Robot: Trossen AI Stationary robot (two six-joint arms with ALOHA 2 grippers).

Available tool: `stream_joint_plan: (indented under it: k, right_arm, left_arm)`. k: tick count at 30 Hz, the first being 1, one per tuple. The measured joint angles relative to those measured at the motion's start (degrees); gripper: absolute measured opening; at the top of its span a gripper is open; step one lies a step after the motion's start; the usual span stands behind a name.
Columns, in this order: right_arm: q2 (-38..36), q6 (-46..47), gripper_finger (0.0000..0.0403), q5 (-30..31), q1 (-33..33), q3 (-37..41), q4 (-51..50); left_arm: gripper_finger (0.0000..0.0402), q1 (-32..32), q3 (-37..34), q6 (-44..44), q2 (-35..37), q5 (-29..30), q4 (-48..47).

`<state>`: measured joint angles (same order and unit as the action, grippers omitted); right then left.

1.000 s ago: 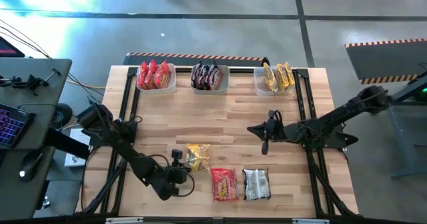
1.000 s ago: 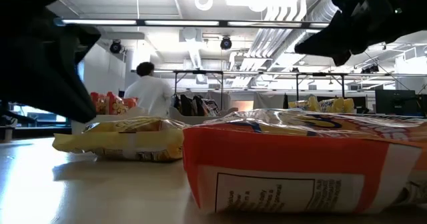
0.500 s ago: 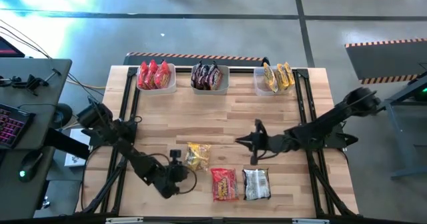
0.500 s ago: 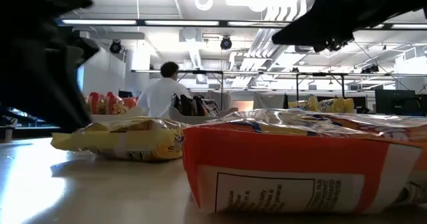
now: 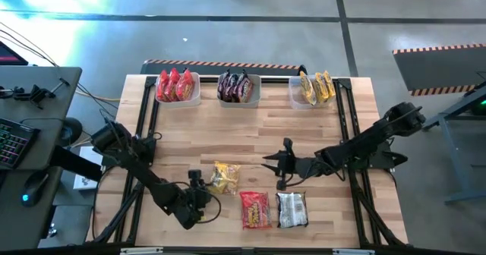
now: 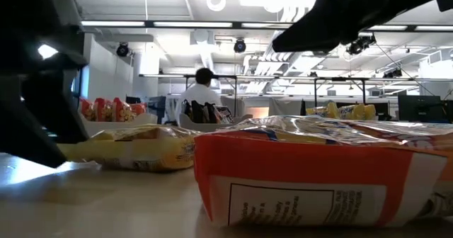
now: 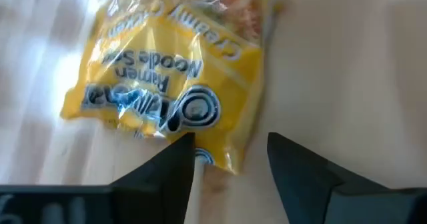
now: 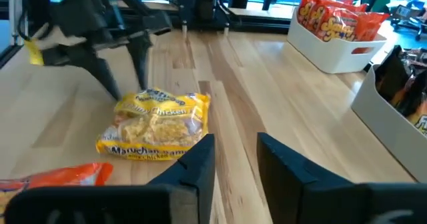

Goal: Sort Maruchan noodles
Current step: Put the yellow noodle pack into the transparent bin

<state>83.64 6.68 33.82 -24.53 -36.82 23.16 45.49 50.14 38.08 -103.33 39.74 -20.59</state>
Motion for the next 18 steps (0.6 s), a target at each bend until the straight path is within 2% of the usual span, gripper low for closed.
stream_joint_plan:
  k: [5, 8, 14, 18]
  right_arm:
    - [0.15, 0.94, 0.0103, 0.04, -0.52, -0.02, 0.40]
    - [0.70, 0.87, 0.0103, 0.04, -0.76, 0.02, 1.03]
    - [1.45, 1.69, 0.0103, -1.15, -1.01, 0.02, 1.24]
    - [2.06, 3.59, 0.0114, -2.55, -1.18, -1.00, 0.21]
  left_arm:
    - [0.0166, -1.50, 0.23, -0.04, -3.04, 1.88, 2.00]
    - [0.0130, -1.35, 0.25, -0.24, -3.54, 3.77, 2.56]
    - [0.0017, -1.67, -0.08, -4.32, -3.62, 4.15, 4.18]
    - [0.0008, -2.63, -0.08, -4.30, -3.62, 5.19, 4.37]
